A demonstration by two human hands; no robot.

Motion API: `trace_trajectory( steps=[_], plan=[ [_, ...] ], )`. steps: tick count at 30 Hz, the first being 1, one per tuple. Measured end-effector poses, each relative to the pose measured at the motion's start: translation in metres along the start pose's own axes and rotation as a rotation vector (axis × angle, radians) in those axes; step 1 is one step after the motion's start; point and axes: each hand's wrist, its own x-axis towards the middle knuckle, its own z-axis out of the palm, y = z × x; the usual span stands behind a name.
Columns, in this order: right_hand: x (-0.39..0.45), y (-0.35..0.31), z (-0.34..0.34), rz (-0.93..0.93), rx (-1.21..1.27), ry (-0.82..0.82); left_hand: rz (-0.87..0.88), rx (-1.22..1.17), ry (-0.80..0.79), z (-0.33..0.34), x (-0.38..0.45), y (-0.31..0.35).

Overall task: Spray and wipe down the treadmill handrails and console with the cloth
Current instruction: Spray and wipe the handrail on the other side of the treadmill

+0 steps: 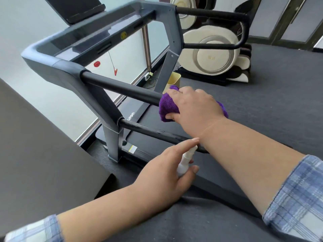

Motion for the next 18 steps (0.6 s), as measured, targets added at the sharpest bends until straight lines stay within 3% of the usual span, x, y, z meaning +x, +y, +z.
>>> trace_trajectory(
  steps=[5, 14, 18],
  plan=[
    [-0.033, 0.038, 0.005, 0.036, 0.188, 0.057, -0.011, 0.001, 0.015, 0.017, -0.006, 0.021],
    [-0.077, 0.069, 0.064, 0.078, 0.572, 0.471, -0.082, 0.072, 0.046, 0.018, -0.016, 0.022],
    [-0.099, 0.078, 0.099, 0.135, 0.805, 0.515, -0.096, 0.088, 0.072, 0.014, -0.022, 0.019]
  ],
)
